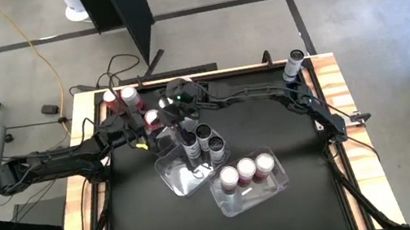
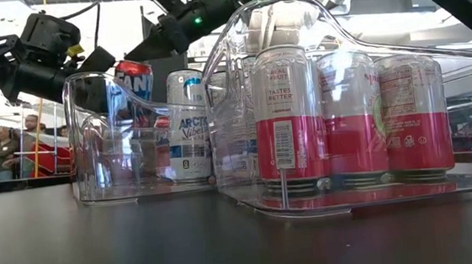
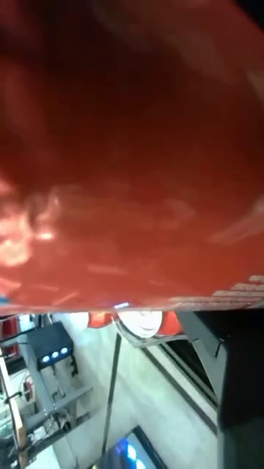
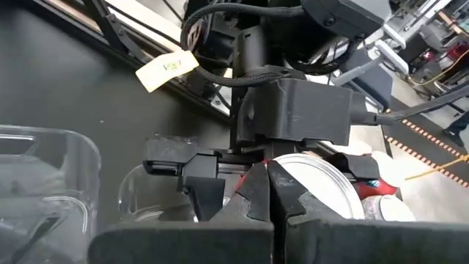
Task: Sort soda cans
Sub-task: Put the top right orange soda can in the top left transparent bin
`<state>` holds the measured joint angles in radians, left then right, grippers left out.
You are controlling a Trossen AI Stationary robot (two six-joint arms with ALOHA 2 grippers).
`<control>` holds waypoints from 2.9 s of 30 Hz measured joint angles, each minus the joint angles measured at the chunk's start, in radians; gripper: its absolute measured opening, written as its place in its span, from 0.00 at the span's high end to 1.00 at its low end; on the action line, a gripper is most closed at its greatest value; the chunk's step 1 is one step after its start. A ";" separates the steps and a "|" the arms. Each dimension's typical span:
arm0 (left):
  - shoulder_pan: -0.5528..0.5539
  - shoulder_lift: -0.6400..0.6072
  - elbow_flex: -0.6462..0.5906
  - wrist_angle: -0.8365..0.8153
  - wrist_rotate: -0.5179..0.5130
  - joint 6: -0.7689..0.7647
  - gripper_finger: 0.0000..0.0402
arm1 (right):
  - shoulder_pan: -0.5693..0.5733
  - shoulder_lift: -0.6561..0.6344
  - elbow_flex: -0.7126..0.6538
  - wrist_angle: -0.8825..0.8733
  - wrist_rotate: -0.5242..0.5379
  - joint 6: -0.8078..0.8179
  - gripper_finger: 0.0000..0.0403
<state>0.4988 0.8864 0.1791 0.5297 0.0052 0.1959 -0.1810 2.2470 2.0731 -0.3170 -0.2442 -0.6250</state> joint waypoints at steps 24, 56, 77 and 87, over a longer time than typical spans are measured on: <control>0.029 0.052 0.000 -0.073 -0.053 -0.072 0.24 | -0.032 0.070 -0.002 0.073 0.025 0.217 1.00; 0.040 0.213 0.005 0.066 -0.047 -0.153 0.22 | -0.064 0.080 -0.002 0.057 0.020 0.424 1.00; 0.040 0.213 0.006 0.067 -0.056 -0.190 0.22 | -0.064 0.079 -0.002 0.057 0.021 0.442 1.00; 0.040 0.212 0.006 0.064 -0.058 -0.212 0.22 | -0.064 0.079 -0.002 0.058 0.021 0.442 1.00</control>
<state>0.5388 1.0988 0.1856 0.5934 -0.0525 -0.0165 -0.2447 2.3264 2.0708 -0.2590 -0.2230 -0.1825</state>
